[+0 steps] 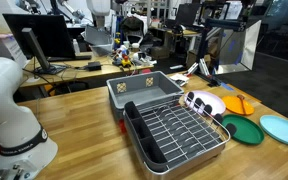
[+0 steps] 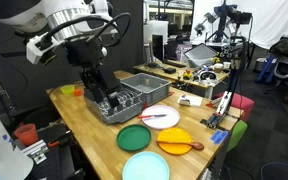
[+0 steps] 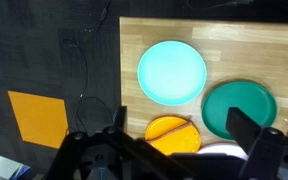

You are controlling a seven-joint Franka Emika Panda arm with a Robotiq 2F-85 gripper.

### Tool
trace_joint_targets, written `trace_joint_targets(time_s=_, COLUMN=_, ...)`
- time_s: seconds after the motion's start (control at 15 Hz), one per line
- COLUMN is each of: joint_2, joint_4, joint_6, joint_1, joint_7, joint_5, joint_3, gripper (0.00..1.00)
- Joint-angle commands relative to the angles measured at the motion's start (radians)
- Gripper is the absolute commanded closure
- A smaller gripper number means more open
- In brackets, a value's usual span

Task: Place the knife on the green plate then put the pink plate on the dish rack

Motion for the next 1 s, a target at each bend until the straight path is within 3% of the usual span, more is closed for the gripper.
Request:
trace_joint_targets(time_s=0.0, joint_2=0.001, joint_4=-0.005, joint_6=-0.005, joint_1=-0.006, joint_7=-0.005, joint_5=0.008, joint_3=0.008, gripper=0.0)
trace_joint_targets(time_s=0.27, joint_2=0.009, joint_4=0.01, joint_6=0.007, joint_1=0.036, joint_7=-0.013, joint_5=0.027, joint_3=0.026, gripper=0.0)
trace_joint_targets(time_s=0.67, joint_2=0.056, joint_4=0.025, joint_6=0.05, joint_1=0.182, joint_7=-0.024, joint_5=0.112, joint_3=0.063, gripper=0.0)
trace_joint_targets(time_s=0.93, joint_2=0.135, joint_4=0.048, joint_6=0.192, joint_1=0.237, joint_7=-0.022, joint_5=0.181, joint_3=0.058, gripper=0.0)
